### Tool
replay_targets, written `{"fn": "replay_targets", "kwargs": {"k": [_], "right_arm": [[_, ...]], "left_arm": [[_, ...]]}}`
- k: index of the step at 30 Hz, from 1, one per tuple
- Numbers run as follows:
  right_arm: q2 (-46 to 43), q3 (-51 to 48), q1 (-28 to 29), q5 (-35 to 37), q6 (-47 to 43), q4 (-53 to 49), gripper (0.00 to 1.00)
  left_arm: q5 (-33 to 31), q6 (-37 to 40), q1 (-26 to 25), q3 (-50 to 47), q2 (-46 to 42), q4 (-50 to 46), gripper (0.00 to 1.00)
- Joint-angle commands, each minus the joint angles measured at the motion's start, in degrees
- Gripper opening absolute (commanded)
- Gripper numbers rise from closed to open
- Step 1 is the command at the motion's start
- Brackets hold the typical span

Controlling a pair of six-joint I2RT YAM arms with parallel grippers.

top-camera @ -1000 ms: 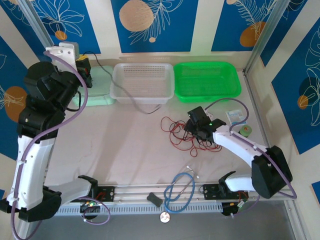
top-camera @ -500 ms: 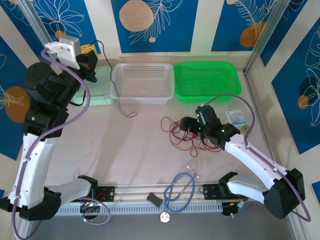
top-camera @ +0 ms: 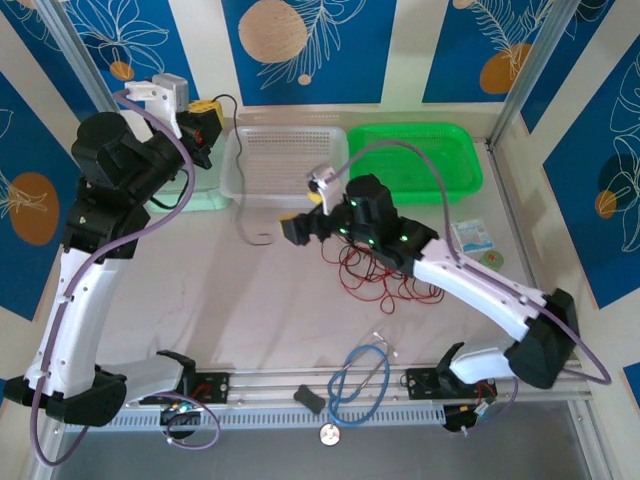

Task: Untangle the cables
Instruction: Place the cable in the container.

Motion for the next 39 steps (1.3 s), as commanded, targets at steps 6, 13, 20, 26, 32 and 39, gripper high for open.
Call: {"fn": "replay_targets", "kwargs": {"k": [6,13,20,26,32,39], "right_arm": [[17.3,17.2,0.3,9.5,-2.0,3.9,0.94],[22.4,22.4,-1.1,18.5,0.3,1.7,0.61],[21.2,21.1,-1.7,18.2,2.9,1.6,0.0],[18.9,20.5,-2.4,17.4,3.4,-0.2,0.0],[15.7,22.9,-5.6,15.4,3.4,-7.0,0.0],[14.2,30.6,-14.3,10.3,3.8,-18.1,0.0]], "left_arm": [[2.8,-1.5,0.2,2.9,-1.7,-1.1,0.0],[3.4,-1.9,0.2,2.8,-3.0,-1.9,0.0],[3.0,-2.2,0.1,2.6,-4.1,-2.3,0.0],[1.8,-2.0,0.2,2.5,-4.5,-3.2,0.0],[-3.0,-2.3,0.2,-0.7,-6.3,-4.7,0.04],[-6.3,-5.8,0.2,-13.0,-11.5,-6.1,0.51]]}}
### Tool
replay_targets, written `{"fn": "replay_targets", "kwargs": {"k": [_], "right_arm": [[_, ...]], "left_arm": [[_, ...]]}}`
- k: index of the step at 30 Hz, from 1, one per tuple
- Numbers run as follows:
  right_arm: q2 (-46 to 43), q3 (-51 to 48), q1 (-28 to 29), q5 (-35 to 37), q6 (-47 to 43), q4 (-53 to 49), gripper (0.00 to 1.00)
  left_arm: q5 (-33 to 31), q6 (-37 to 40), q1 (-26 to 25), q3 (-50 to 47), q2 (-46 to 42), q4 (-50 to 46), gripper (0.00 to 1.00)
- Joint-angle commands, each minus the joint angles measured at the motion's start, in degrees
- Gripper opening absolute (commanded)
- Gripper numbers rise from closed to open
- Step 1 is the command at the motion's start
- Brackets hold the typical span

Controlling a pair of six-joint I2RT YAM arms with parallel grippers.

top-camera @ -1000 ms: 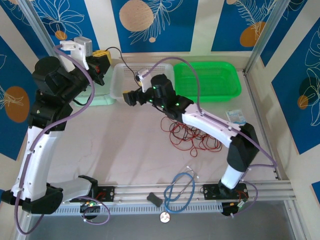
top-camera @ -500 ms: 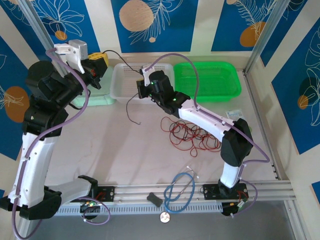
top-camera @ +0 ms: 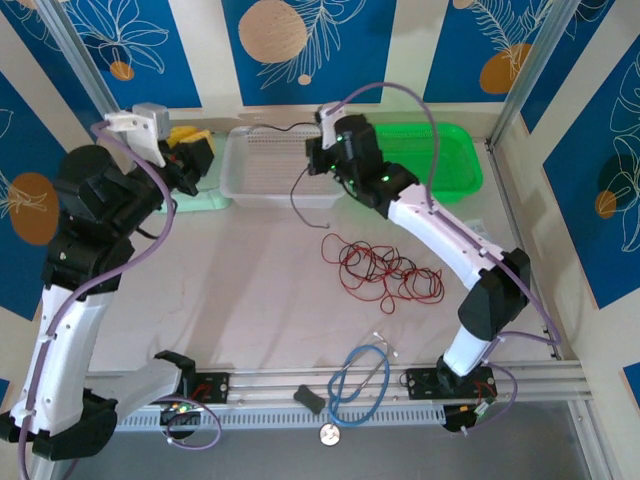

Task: Untangle the cables
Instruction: Place the cable in the container.

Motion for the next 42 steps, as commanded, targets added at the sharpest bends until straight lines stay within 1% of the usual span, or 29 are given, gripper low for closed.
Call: {"fn": "replay_targets", "kwargs": {"k": [1,3,4,7,8,11,17,22,28,32,39,42], "right_arm": [[-1.9,5.0,-4.4,-3.5,0.7,-6.5,0.0],[-1.3,6.7,-7.2,-4.5,0.6,-7.6,0.0],[-0.9,7.8,-8.7,-5.0,0.4,-8.2,0.0],[1.4,11.2,-12.9,-5.8,0.4,-9.9,0.0],[2.5,12.5,-14.2,-5.6,0.2,-10.5,0.0],[5.9,15.4,-18.1,-5.5,0.0,-11.4,0.0],[14.3,21.1,-25.0,-4.5,0.6,-13.3,0.0],[19.9,21.2,-28.6,-2.9,1.5,-13.2,0.0],[25.5,18.7,-31.1,-0.1,3.1,-14.1,0.0],[29.3,19.5,-32.0,3.4,3.8,-18.5,0.0],[32.2,20.1,-32.2,9.0,4.2,-24.4,0.0],[34.4,24.3,-32.2,10.5,4.7,-30.9,0.0]], "left_arm": [[-1.4,-2.9,0.2,-6.0,-2.2,-1.1,0.63],[0.2,-4.5,0.2,-9.7,-3.5,-1.3,0.78],[0.9,-5.3,0.2,-11.6,-4.2,-1.5,0.83],[2.4,-7.0,0.1,-16.7,-6.1,-2.0,0.98],[2.6,-7.6,0.2,-18.2,-6.8,-2.2,1.0],[3.6,-8.9,0.2,-21.8,-8.9,-2.5,1.0],[4.1,-10.6,0.1,-25.8,-12.5,-3.7,1.0],[4.5,-11.2,0.1,-27.1,-14.3,-5.0,1.0],[4.6,-11.5,0.1,-27.4,-14.9,-6.0,1.0],[4.6,-11.5,0.1,-27.1,-14.7,-6.0,1.0],[4.9,-11.2,0.1,-26.3,-14.0,-6.1,1.0],[4.8,-11.3,0.1,-26.2,-14.3,-6.4,1.0]]}}
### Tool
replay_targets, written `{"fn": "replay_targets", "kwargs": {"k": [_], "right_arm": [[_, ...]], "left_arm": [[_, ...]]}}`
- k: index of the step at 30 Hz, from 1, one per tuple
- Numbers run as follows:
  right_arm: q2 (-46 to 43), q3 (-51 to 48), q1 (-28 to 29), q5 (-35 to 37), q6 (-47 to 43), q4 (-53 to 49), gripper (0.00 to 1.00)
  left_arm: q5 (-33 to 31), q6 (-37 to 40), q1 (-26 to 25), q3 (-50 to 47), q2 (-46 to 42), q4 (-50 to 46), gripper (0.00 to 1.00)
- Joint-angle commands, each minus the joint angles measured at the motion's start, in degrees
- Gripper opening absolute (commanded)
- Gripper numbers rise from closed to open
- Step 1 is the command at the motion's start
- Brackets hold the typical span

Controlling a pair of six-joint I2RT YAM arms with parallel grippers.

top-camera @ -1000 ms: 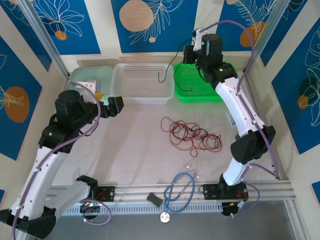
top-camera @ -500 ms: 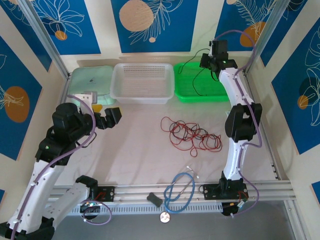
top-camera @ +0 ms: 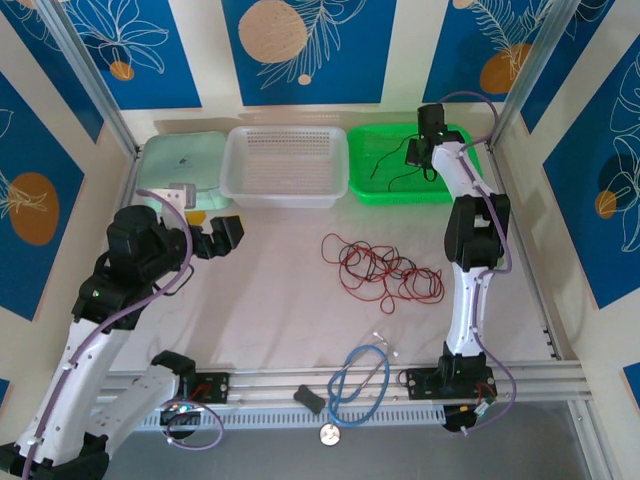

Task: Untangle the cables
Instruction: Place the cable in the container, then untie the cable from multiple cables.

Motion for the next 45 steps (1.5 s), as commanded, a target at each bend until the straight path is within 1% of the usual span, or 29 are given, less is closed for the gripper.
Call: {"fn": "replay_targets", "kwargs": {"k": [1,2,4,7,8,12,14,17,21,24,30,35,38,41,45], "right_arm": [[2.9,7.2,-0.4,3.4,1.2,-10.5,0.0],[4.8,10.9,-0.3,3.3,1.1,-14.6,0.03],[9.1,18.8,-0.4,3.2,1.1,-22.9,0.21],[14.3,28.9,-0.6,2.1,1.0,-32.8,0.43],[15.0,30.9,-0.7,1.6,1.1,-34.8,0.48],[13.0,31.8,-0.9,-1.9,1.4,-38.2,0.61],[10.7,30.5,-1.3,-4.6,2.0,-38.7,0.65],[6.4,26.8,-1.6,-7.8,2.7,-37.8,0.75],[0.4,21.6,-1.5,-12.2,3.7,-35.8,0.76],[-5.5,15.8,-1.1,-14.8,4.4,-32.9,0.74],[-20.3,-1.4,0.7,-19.1,5.8,-24.2,0.67],[-33.0,-16.5,3.1,-21.0,7.2,-17.6,0.62],[-39.7,-24.3,5.2,-21.4,7.8,-14.9,0.58],[-46.4,-31.8,7.8,-20.8,8.7,-12.6,0.56],[-54.4,-41.0,11.5,-19.9,10.4,-9.9,0.53]], "left_arm": [[1.2,-0.2,0.1,0.9,-0.4,-1.5,1.0],[1.1,-0.2,0.1,1.1,-0.4,-1.8,1.0],[1.2,-0.3,0.1,1.5,-0.2,-2.5,1.0],[1.8,-0.6,0.0,2.3,0.4,-3.8,1.0],[2.0,-0.7,0.0,2.7,0.7,-4.4,1.0],[3.1,-1.3,0.0,4.1,2.6,-7.2,0.99],[4.0,-1.6,-0.2,4.5,3.8,-8.5,0.98],[4.9,-2.1,-0.3,4.6,5.7,-10.1,0.96],[5.5,-2.5,-1.7,3.9,8.8,-11.3,0.92],[4.5,-2.9,-4.5,3.4,12.2,-11.4,0.87],[1.1,-3.5,-13.0,4.2,23.0,-9.4,0.81],[-1.1,-5.8,-18.7,6.8,34.9,-6.0,0.75],[-3.0,-7.0,-20.5,9.6,42.8,-4.3,0.72],[-4.7,-7.3,-21.2,13.8,50.5,-3.1,0.69],[-4.5,-6.5,-21.5,19.3,59.5,-0.6,0.66]]}}
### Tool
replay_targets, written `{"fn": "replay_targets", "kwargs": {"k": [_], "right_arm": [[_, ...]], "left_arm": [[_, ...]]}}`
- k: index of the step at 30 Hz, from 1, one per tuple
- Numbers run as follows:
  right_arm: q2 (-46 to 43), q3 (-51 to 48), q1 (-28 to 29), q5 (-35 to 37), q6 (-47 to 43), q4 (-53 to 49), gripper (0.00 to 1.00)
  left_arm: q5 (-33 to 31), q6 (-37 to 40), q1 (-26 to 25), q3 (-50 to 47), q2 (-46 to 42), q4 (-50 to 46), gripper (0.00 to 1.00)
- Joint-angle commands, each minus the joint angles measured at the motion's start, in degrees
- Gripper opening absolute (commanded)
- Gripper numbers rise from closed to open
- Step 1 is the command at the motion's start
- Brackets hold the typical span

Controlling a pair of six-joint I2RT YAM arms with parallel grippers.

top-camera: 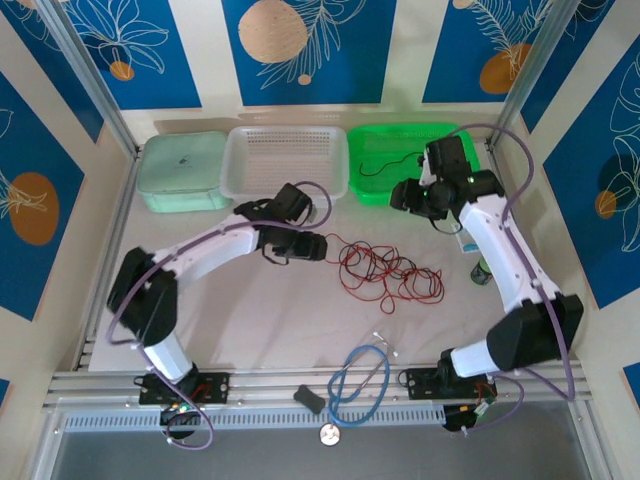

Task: Untangle the cables
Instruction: Untie the cable from multiple cables.

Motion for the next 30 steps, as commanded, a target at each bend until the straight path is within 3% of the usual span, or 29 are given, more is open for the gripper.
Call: {"fn": "replay_targets", "kwargs": {"k": [1,7,15,18,22,30], "right_arm": [[-6.4,-5.9,2.7,-0.6,2.6,3.6,0.53],[-15.6,-14.6,7.1,-0.2,6.8,5.3,0.5],[-23.5,-23.5,13.4,1.7,12.7,8.7,0.46],[-23.7,-25.8,15.5,1.8,14.5,9.9,0.43],[-23.3,-28.2,17.8,3.3,17.0,11.1,0.39],[-22.4,-33.5,18.4,8.1,24.3,14.7,0.35]], "left_arm": [[-1.4,0.4,-0.6,5.7,6.5,2.5,0.65],[-3.5,1.8,-1.0,13.0,17.2,1.2,0.55],[-7.2,2.5,-1.9,17.2,24.1,-1.9,0.45],[-7.8,2.7,-2.1,17.6,25.1,-2.1,0.32],[-10.1,2.8,-2.2,16.8,23.0,-1.3,0.0],[-15.2,8.1,-3.3,23.0,11.0,-9.4,0.0]]}}
